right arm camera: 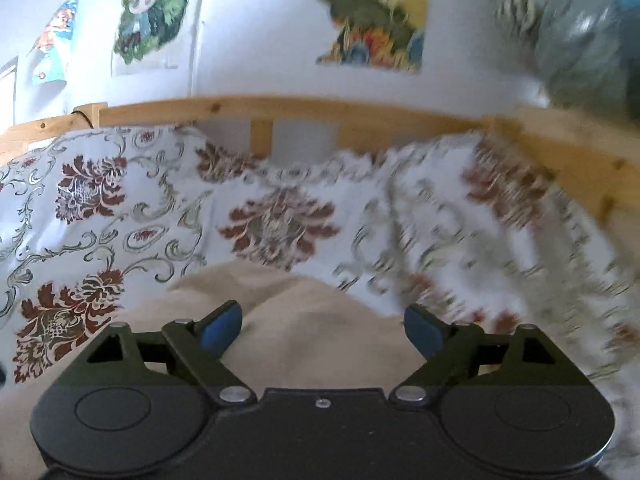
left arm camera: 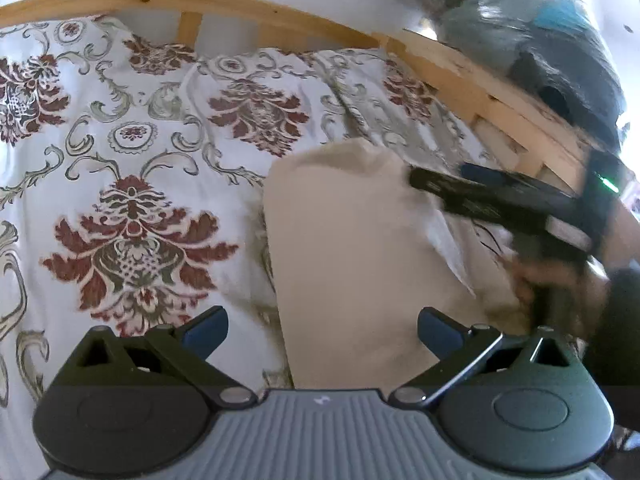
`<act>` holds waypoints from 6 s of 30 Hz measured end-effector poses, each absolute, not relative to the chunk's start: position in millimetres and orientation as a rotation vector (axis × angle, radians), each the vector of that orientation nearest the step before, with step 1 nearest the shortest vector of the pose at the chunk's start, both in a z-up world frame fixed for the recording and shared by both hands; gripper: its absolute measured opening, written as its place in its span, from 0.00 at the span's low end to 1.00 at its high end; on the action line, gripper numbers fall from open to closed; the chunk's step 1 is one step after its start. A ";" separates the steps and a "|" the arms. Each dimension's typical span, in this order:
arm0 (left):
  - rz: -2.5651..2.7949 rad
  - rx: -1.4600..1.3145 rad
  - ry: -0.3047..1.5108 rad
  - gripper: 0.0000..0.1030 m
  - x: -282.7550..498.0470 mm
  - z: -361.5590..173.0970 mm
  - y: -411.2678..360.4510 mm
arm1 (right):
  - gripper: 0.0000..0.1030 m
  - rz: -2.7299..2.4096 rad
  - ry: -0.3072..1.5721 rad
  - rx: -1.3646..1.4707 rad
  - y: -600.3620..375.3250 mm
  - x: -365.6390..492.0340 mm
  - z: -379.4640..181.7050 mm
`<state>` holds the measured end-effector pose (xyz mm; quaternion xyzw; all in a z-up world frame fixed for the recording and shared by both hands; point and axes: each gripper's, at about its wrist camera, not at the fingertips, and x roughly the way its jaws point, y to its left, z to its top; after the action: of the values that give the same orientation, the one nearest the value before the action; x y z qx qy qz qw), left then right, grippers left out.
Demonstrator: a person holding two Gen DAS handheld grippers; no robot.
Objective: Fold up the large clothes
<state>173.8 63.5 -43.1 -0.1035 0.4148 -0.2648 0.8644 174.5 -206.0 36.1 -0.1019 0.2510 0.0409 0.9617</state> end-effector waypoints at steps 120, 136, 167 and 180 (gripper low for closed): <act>-0.281 -0.295 0.941 0.77 261.1 -27.2 171.6 | 0.59 0.150 0.700 -0.032 -138.1 269.4 27.3; -0.214 -0.158 0.624 0.99 114.1 83.2 159.2 | 0.99 0.127 0.403 0.007 -148.2 83.2 129.5; -0.100 -0.108 0.572 0.99 -10.0 54.3 180.4 | 0.99 -0.016 0.464 0.086 -135.1 -61.5 100.3; -0.113 -0.111 0.577 0.99 -12.6 55.4 176.0 | 0.99 -0.022 0.474 0.095 -135.2 -60.1 99.3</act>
<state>-12.6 176.0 55.4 -0.0549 0.2840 -0.0557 0.9556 -60.1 -135.2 99.3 0.0468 0.2346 -0.0109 0.9709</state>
